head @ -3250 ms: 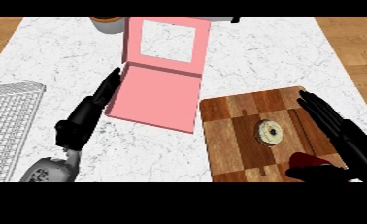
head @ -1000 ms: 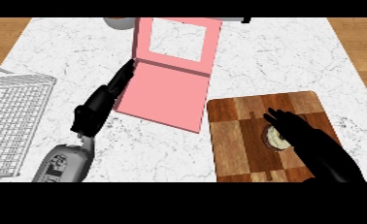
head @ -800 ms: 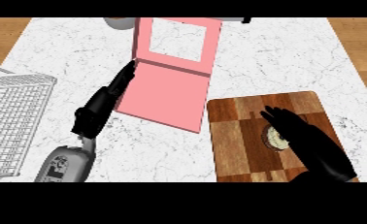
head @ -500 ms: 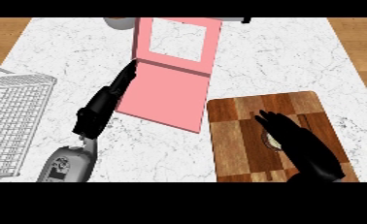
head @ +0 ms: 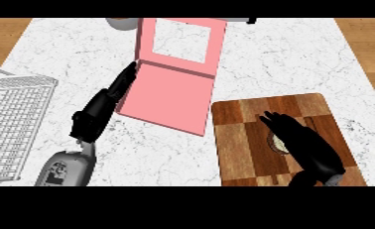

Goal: Pick the cupcake from the cutting board and place it in the cardboard box

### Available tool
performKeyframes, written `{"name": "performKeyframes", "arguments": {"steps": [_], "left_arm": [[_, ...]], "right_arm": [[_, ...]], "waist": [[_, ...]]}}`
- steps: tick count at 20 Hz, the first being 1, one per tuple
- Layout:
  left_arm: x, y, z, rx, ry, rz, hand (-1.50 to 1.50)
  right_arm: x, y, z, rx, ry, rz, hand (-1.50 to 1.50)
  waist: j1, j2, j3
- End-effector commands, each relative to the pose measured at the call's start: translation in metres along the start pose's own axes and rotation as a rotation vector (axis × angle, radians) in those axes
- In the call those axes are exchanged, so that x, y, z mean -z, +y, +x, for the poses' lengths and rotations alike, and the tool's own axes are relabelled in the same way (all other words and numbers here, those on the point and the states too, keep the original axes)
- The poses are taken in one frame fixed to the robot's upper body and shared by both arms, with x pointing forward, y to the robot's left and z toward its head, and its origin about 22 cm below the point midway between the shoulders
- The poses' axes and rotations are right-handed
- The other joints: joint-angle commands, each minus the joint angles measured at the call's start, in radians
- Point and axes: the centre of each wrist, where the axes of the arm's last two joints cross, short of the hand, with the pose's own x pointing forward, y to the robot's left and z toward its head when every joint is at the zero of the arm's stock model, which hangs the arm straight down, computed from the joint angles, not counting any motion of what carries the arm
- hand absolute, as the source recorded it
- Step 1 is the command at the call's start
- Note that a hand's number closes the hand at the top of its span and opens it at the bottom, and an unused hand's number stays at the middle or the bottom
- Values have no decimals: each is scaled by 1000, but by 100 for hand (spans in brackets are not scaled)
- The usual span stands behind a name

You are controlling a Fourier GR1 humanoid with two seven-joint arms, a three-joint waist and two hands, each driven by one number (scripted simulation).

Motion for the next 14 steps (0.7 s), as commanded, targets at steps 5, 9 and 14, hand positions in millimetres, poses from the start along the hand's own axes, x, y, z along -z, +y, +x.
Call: {"name": "performKeyframes", "arguments": {"steps": [5,9,14], "left_arm": [[0,19,-8,-4,3,-1,0],[6,5,-4,9,-2,-6,0],[-5,18,-5,6,15,-3,0]], "right_arm": [[26,23,11,-64,42,-5,-150],[23,25,-11,-49,49,4,-150],[26,37,-5,-100,4,17,150]], "waist": [[2,1,0],[0,0,0],[3,0,0]]}}
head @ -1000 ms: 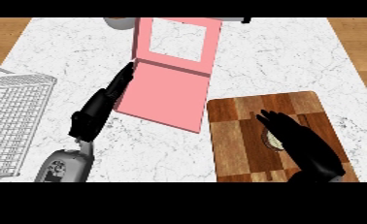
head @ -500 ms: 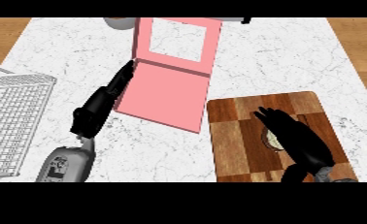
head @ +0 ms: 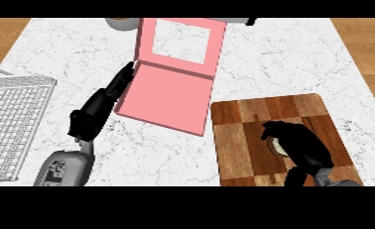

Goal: Pick the cupcake from the cutting board and place it in the cardboard box

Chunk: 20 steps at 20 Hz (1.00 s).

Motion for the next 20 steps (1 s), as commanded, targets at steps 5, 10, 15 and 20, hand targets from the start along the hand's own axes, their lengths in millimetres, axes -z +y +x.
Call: {"name": "performKeyframes", "arguments": {"steps": [5,10,15,20], "left_arm": [[6,0,-1,-4,-6,-5,0],[6,-15,4,-5,4,-23,0],[8,-12,11,9,-10,-56,0],[12,-15,13,-9,-10,-56,0]], "right_arm": [[-1,1,-6,-54,-48,-69,150],[14,2,157,62,48,-162,150],[7,-8,199,36,144,-283,150],[-13,-15,247,4,190,-480,150]], "waist": [[0,8,13],[27,6,11],[57,5,12],[57,2,11]]}}
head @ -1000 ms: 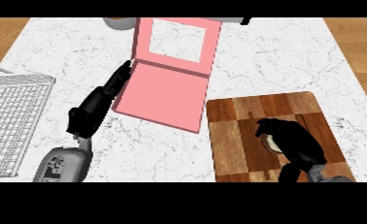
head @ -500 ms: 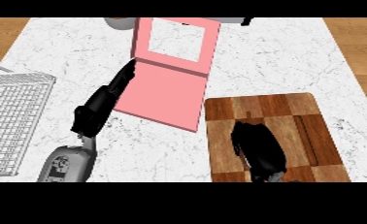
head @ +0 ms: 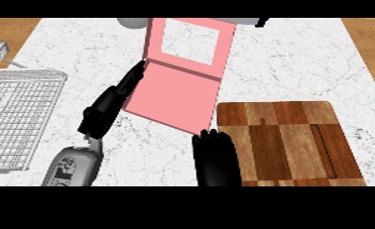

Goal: Pick the cupcake from the cutting board and place it in the cardboard box

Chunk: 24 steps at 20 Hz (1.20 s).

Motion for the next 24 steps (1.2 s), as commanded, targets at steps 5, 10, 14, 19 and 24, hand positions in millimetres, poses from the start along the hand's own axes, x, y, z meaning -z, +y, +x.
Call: {"name": "performKeyframes", "arguments": {"steps": [5,10,14,19,24], "left_arm": [[1,-10,-4,-12,-5,-20,0],[-1,-7,-3,2,5,-13,0],[7,-12,0,-15,6,6,0],[2,0,1,-2,12,10,0],[0,-8,-2,-16,17,-5,0]], "right_arm": [[-40,-34,59,55,25,-210,150],[-59,-56,66,149,-31,-266,150],[-57,-80,67,192,-35,-385,150],[-54,-96,64,270,35,-428,150],[-44,-104,64,265,109,-472,150]], "waist": [[13,2,2],[12,-5,2],[-7,-9,1],[-10,-11,1],[-13,-13,0]]}}
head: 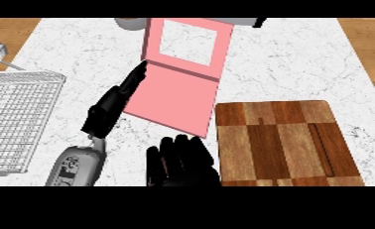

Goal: Pick the cupcake from the cutting board and place it in the cardboard box

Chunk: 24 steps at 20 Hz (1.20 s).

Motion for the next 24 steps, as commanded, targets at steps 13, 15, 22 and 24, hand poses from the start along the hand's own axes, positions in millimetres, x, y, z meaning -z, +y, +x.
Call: {"name": "performKeyframes", "arguments": {"steps": [13,15,22,24], "left_arm": [[7,-6,4,18,-19,-12,0],[-3,1,-4,-6,-26,-15,0],[0,-12,1,16,-16,-16,0],[3,7,-4,6,-14,-12,0]], "right_arm": [[91,-24,18,47,329,-75,150],[113,-29,19,46,351,-94,150],[146,-11,30,-56,392,-78,150],[159,-8,26,-76,389,-38,150]], "waist": [[29,13,1],[36,15,0],[31,15,2],[13,20,2]]}}
